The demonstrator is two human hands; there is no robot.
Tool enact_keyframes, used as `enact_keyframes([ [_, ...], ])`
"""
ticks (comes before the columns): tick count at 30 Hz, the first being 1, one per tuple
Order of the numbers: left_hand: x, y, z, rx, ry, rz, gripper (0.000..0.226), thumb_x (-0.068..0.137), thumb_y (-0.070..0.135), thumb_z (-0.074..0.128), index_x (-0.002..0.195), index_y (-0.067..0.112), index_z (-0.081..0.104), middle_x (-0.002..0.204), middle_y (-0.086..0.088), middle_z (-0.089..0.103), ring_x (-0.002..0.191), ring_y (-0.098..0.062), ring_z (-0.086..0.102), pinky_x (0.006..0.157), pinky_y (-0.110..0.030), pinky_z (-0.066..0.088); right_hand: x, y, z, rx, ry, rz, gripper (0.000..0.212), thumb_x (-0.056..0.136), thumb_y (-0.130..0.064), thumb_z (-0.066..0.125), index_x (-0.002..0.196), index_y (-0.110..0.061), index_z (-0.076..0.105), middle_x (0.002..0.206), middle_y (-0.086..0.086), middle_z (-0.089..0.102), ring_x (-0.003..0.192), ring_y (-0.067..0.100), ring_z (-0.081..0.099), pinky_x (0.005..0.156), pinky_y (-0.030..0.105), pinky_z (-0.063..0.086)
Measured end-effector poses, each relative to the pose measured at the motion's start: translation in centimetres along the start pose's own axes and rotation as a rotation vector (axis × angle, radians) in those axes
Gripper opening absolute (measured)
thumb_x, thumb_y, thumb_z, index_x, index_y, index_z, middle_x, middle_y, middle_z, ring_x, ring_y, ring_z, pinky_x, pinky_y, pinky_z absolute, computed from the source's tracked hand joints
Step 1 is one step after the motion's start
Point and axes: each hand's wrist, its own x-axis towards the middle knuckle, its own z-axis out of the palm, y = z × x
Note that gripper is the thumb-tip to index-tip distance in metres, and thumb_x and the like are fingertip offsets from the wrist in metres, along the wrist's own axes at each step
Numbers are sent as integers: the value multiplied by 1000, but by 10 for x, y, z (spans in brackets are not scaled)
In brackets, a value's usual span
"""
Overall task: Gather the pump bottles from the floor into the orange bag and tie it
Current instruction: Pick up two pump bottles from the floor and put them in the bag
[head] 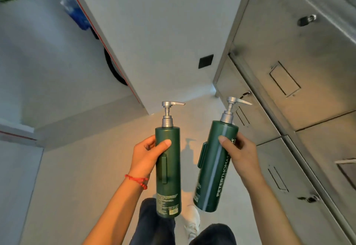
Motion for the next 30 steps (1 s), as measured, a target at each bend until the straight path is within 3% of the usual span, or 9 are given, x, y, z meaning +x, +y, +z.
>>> enact_keyframes([
  [6, 42, 38, 40, 65, -200, -23, 10, 75, 12, 66, 82, 19, 70, 68, 7, 73, 65, -8, 67, 55, -18, 53, -7, -18, -34, 4, 267, 1, 13, 79, -12, 68, 83, -24, 65, 69, -15, 71, 64, -2, 64, 52, 9, 46],
  [15, 77, 80, 130, 253, -653, 8, 14, 73, 8, 69, 77, 21, 69, 66, 10, 73, 63, -5, 66, 54, -16, 52, -57, -22, -61, 95, 770, 29, 14, 80, -15, 66, 88, -25, 62, 81, -6, 67, 65, -6, 64, 51, 6, 45],
  [22, 20, 67, 209, 389, -995, -4, 13, 72, 12, 71, 81, 22, 69, 81, -1, 71, 73, -14, 66, 59, -21, 54, -148, -19, -88, 155, 1121, 21, 13, 80, -12, 67, 82, -25, 64, 68, -11, 70, 62, -6, 64, 50, 6, 45],
  [30, -105, 19, 272, 494, -1345, -21, 10, 73, 14, 71, 75, 23, 70, 67, 12, 73, 64, -4, 66, 53, -16, 51, -290, -4, -100, 227, 1459, 7, 12, 80, -13, 66, 83, -24, 64, 68, -18, 71, 62, -4, 64, 50, 7, 45],
])
